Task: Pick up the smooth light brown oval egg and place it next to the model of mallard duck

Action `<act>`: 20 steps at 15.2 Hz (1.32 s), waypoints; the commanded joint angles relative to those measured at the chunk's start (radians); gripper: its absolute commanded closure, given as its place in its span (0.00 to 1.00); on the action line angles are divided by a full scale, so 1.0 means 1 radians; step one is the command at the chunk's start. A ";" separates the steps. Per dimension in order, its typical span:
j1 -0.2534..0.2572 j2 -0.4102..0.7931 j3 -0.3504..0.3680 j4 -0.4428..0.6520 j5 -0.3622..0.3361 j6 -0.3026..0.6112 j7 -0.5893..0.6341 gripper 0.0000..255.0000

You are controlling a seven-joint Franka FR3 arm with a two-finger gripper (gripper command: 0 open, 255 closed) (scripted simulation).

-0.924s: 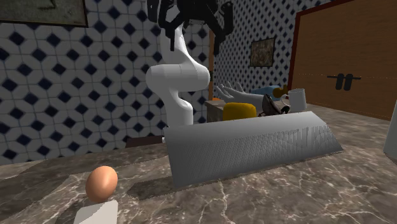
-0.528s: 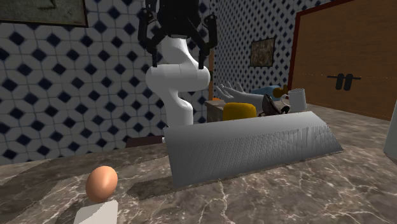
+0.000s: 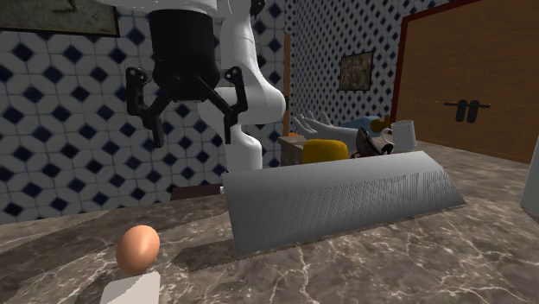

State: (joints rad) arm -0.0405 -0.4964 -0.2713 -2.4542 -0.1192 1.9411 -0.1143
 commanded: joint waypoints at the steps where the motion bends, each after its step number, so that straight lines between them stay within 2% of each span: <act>1: -0.003 0.067 -0.044 0.009 0.009 0.044 -0.050 0.00; 5: -0.006 0.210 -0.126 0.044 0.049 0.114 -0.158 0.00; 9: -0.009 0.373 -0.195 0.100 0.124 0.170 -0.282 0.00; 17: -0.008 0.442 -0.202 0.053 0.164 0.274 -0.319 0.00; 20: -0.007 0.447 -0.202 0.049 0.167 0.282 -0.321 0.00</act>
State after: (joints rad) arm -0.0479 -0.0512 -0.4736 -2.4038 0.0465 2.2204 -0.4350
